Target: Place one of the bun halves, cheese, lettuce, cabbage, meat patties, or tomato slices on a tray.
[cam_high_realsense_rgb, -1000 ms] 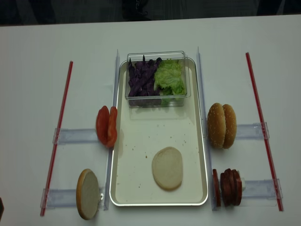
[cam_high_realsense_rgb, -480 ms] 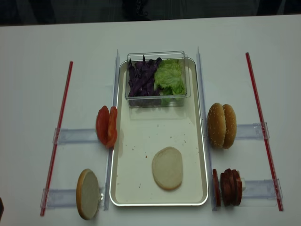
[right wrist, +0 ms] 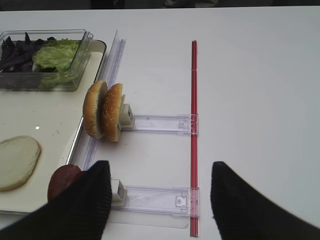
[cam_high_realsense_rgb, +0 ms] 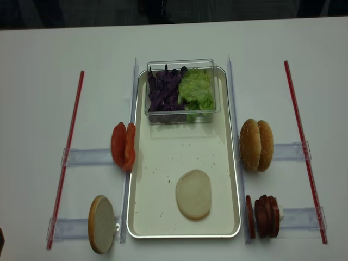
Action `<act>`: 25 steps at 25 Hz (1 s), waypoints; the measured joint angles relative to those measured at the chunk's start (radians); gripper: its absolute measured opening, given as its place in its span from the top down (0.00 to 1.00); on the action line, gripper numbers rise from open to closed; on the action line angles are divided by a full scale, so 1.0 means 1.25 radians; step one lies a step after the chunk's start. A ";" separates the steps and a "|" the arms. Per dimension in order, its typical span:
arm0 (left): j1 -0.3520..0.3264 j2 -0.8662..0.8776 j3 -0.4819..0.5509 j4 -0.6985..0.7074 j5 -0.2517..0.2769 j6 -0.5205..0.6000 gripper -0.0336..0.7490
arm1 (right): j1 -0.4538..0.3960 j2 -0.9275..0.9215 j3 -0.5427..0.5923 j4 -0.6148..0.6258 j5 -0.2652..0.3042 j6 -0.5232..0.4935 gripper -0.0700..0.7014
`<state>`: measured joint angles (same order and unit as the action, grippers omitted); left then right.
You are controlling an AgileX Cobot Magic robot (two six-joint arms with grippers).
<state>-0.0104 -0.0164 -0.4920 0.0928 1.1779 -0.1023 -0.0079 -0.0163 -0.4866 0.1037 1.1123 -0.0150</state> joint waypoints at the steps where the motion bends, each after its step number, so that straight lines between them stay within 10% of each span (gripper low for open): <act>1: 0.000 0.000 0.000 0.000 0.000 0.000 0.59 | 0.000 0.000 0.000 0.000 0.000 0.000 0.31; 25: 0.000 0.000 0.000 0.000 0.000 0.000 0.59 | 0.000 0.000 0.000 0.000 0.002 -0.002 0.31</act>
<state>-0.0104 -0.0164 -0.4920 0.0928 1.1779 -0.1023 -0.0079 -0.0163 -0.4866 0.1037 1.1145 -0.0170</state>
